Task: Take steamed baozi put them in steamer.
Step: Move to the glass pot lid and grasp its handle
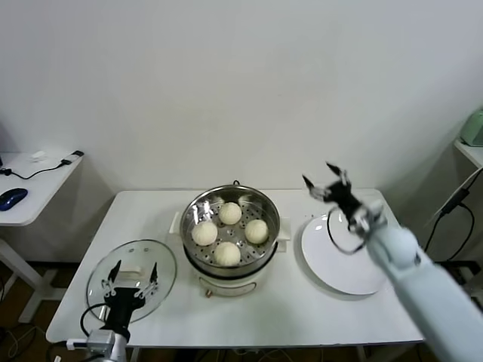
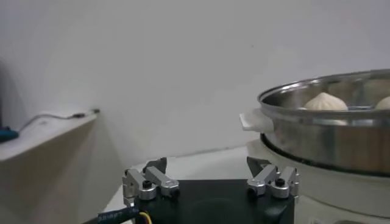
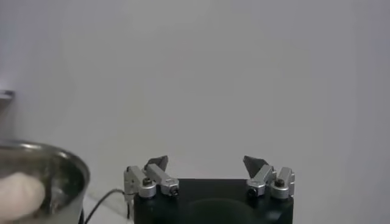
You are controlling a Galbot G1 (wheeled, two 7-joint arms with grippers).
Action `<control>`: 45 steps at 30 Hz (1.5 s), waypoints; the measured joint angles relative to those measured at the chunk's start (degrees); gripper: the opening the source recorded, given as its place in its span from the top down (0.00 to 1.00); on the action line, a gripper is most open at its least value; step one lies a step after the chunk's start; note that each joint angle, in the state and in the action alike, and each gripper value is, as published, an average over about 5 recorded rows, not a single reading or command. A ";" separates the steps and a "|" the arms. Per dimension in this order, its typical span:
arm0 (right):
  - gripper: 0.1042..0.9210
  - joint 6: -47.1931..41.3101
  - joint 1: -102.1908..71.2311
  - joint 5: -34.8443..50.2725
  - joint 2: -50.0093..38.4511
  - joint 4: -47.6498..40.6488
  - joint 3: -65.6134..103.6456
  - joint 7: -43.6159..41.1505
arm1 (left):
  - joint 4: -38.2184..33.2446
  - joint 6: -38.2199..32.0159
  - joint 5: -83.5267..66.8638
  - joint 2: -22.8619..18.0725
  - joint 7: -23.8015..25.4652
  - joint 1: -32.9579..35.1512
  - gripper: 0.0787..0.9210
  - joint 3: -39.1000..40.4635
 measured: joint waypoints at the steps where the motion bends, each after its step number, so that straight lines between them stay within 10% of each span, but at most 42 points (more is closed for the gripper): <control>1: 0.12 0.99 -3.01 -0.68 1.35 0.28 1.78 0.17 | 0.31 -0.58 0.97 0.03 -0.23 -0.08 0.12 -0.09; 25: 0.12 9.00 -31.88 -9.19 18.61 4.26 16.51 4.11 | 15.02 -7.19 54.55 5.29 -21.14 -1.63 0.12 -1.54; 45: 0.12 8.88 -33.91 -10.19 20.84 5.09 18.29 5.13 | 29.22 -1.89 70.93 6.72 -23.36 -10.25 0.12 0.26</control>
